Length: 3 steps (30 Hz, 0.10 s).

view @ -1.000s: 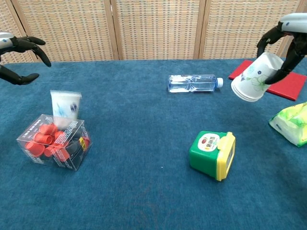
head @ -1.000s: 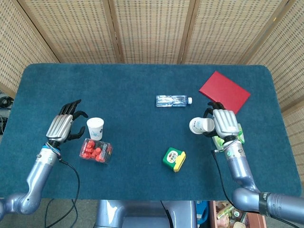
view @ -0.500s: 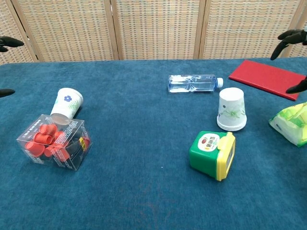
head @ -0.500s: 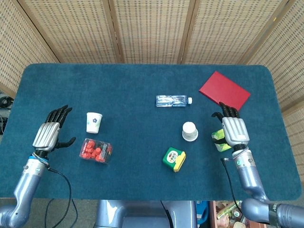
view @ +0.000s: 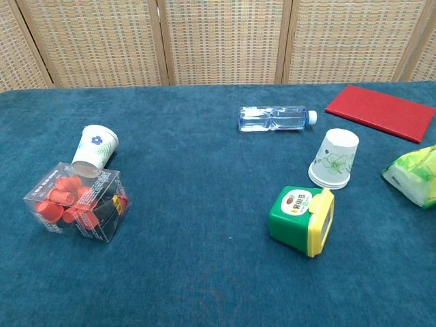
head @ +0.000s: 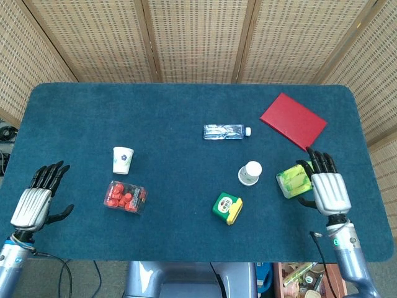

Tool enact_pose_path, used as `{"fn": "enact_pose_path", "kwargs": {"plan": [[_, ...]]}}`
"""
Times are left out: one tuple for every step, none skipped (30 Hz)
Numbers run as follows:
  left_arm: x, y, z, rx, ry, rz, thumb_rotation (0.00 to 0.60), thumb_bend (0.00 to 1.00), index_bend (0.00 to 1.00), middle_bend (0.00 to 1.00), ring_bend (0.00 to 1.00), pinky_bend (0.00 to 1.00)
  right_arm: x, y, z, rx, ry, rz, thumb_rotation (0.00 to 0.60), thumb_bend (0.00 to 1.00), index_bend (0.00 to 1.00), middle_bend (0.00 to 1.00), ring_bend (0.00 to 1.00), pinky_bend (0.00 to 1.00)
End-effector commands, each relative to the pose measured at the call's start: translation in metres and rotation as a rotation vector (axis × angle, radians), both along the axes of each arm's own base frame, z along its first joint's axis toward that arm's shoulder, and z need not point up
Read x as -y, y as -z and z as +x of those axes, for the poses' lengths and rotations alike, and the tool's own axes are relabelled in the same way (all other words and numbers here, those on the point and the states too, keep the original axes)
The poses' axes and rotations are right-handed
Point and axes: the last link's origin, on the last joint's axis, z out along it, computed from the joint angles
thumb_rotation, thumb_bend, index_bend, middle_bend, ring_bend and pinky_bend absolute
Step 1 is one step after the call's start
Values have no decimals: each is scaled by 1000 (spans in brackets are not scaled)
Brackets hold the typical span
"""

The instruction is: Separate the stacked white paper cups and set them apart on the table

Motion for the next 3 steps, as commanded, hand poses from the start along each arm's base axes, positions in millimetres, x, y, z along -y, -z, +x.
{"fn": "enact_pose_path", "kwargs": {"plan": [[21,-7,-13,-32,1,45,600,289,0,0,0,0,-26,-8,-20,-4,-2,-46,600,127,233,0,0,42],[24,-7,-14,-30,2,50,600,289,0,0,0,0,-29,-9,-22,-3,-6,-51,600,126,233,0,0,42],[28,-8,-17,-30,1,53,600,289,0,0,0,0,-34,-10,-27,-6,2,-61,600,126,233,0,0,42]]}}
